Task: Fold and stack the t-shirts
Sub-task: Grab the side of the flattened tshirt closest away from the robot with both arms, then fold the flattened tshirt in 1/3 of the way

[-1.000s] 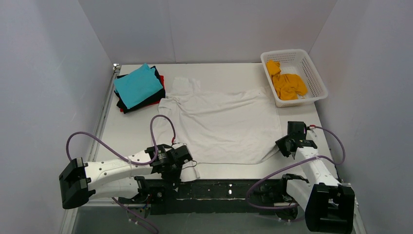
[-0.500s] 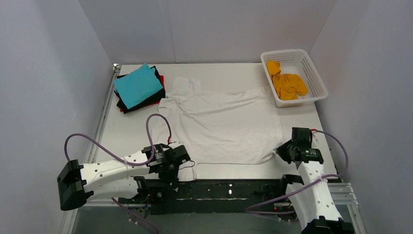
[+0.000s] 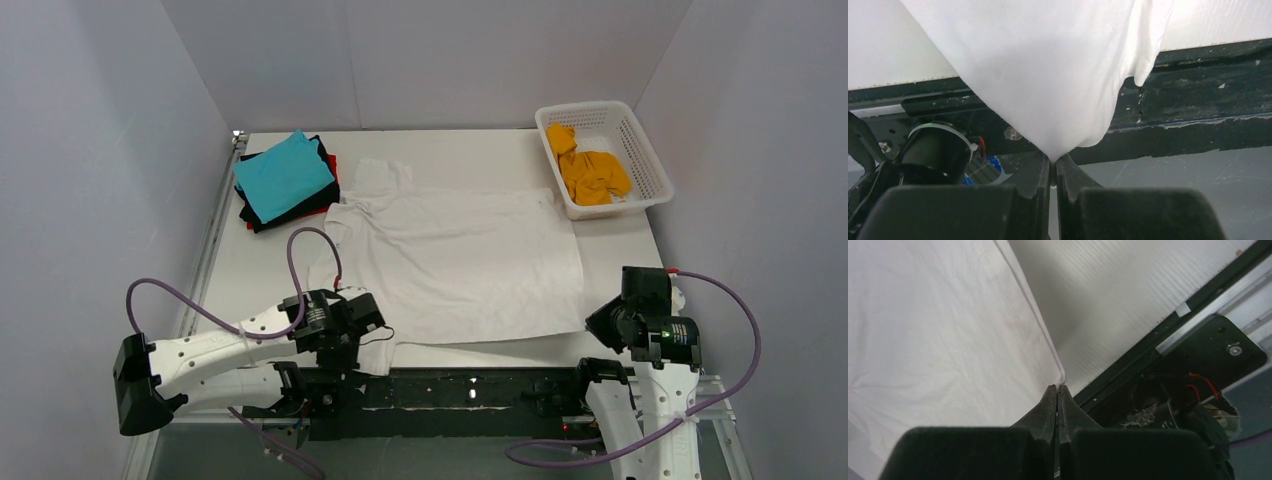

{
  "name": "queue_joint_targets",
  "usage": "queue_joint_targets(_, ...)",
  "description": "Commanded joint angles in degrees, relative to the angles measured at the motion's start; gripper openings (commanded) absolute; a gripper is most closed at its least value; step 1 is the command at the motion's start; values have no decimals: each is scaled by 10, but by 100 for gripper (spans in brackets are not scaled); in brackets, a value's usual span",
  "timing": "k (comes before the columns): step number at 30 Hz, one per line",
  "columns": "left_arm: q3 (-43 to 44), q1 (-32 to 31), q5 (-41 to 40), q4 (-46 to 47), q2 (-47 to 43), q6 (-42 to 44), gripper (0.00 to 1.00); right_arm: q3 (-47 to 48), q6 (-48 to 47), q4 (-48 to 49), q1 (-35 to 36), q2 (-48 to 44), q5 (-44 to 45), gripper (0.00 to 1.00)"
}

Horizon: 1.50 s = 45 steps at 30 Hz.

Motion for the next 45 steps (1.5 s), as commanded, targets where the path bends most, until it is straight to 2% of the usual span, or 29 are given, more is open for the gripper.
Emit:
queue_joint_targets(1, -17, -2, 30, -108, -25, -37, 0, 18, -26, -103, 0, -10, 30, 1)
queue_joint_targets(8, -8, -2, 81, -94, -15, -16, 0, 19, -50, -107, 0, -3, 8, 1)
queue_joint_targets(13, 38, 9, 27, -109, 25, 12, 0, -6, -68, -15, 0, 26, -35, 1)
queue_joint_targets(16, 60, 52, 33, -87, 46, 48, 0, -4, -80, 33, 0, 55, -45, 1)
queue_joint_targets(19, 81, 118, 81, -47, 71, 86, 0, 6, -94, 67, 0, 98, -52, 1)
queue_joint_targets(27, 218, 229, 113, -80, 220, 140, 0, 41, -85, 218, 0, 217, -44, 1)
queue_joint_targets(32, 281, 291, 99, -113, 286, 136, 0, 82, -112, 247, -1, 288, 16, 1)
queue_joint_targets(37, 323, 339, 93, -122, 315, 150, 0, 107, -121, 275, -3, 347, 0, 1)
queue_joint_targets(39, 334, 350, 65, -122, 320, 155, 0, 113, -124, 281, -4, 365, 1, 1)
queue_joint_targets(45, 339, 382, 47, -96, 313, 172, 0, 115, -127, 285, -9, 395, 19, 1)
